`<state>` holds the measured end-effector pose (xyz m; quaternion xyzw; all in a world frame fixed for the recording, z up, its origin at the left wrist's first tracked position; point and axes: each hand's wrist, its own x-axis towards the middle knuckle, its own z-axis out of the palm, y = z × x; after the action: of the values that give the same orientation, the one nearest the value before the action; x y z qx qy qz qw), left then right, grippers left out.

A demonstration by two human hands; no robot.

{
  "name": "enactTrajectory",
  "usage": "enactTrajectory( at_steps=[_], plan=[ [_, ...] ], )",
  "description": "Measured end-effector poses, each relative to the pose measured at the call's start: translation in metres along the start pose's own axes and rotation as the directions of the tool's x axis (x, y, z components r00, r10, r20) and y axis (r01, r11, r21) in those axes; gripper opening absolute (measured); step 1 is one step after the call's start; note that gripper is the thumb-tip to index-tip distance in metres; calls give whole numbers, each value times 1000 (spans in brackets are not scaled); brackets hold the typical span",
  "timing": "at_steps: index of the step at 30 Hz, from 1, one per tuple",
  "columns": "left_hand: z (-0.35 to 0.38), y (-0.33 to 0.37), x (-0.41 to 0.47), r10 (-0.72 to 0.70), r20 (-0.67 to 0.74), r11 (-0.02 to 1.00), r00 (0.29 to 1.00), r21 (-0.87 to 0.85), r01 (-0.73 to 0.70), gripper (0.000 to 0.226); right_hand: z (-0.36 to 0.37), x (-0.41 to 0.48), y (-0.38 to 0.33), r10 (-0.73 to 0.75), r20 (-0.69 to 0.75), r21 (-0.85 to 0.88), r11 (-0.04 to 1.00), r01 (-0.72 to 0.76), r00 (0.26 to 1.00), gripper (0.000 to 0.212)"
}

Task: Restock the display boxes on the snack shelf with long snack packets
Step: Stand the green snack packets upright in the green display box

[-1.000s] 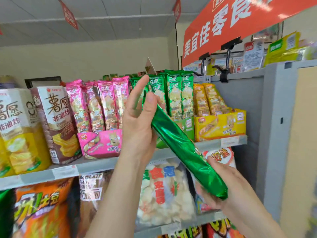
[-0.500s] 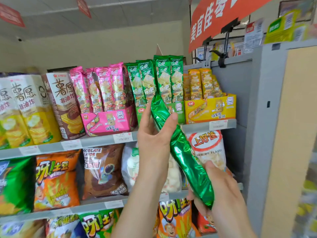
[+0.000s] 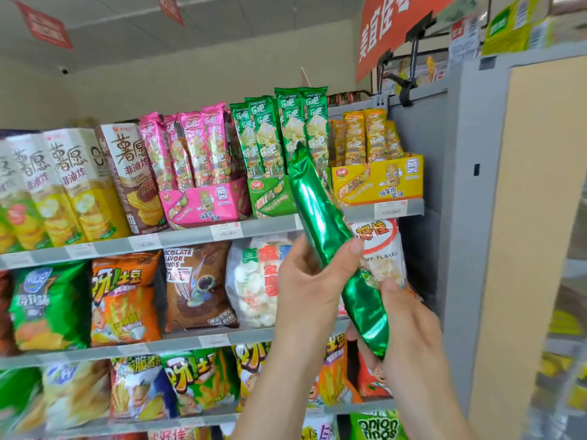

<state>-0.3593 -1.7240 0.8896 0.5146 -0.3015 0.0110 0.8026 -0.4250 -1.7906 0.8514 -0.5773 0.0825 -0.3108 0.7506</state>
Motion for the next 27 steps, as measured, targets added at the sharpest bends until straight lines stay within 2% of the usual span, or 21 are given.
enactTrajectory(
  at_steps=[4, 7, 10, 13, 16, 19, 22, 24, 27],
  plan=[
    [2, -4, -5, -23, 24, 999, 999, -26, 24, 17, -7, 4, 1, -103, 67, -71, 992, 107, 992, 38],
    [-1, -2, 1, 35, -56, 999, 998, -12, -35, 20, -12, 4, 2, -168, 215, -157, 966, 204, 962, 54],
    [-5, 1, 9, 47, -147, 999, 988, 8, -46, 22, -13, 3, 6, -181, 300, -199, 948, 246, 937, 52],
    [-6, 2, 12, 4, -198, 1000, 980, -30, -10, 18, -12, 3, 13, -159, 288, -124, 972, 202, 944, 48],
    [-6, 0, 14, -85, -235, 989, 968, -142, 53, 20, -10, 5, 13, -144, 291, -112, 977, 183, 946, 42],
    [-10, -1, 18, -186, -210, 956, 960, -266, 127, 36, -8, 7, 16, -186, 284, -158, 958, 238, 941, 41],
    [-15, -1, 22, -225, -139, 929, 964, -330, 169, 47, -5, 6, 19, -275, 194, -212, 925, 314, 942, 40],
    [-20, -2, 25, -230, -96, 936, 968, -295, 193, 53, -5, 8, 21, -365, 154, -282, 874, 395, 918, 38],
    [-29, -4, 24, -162, -44, 986, 986, -54, 160, 49, -6, 12, 21, -498, 145, -436, 744, 507, 855, 52]
  ],
)
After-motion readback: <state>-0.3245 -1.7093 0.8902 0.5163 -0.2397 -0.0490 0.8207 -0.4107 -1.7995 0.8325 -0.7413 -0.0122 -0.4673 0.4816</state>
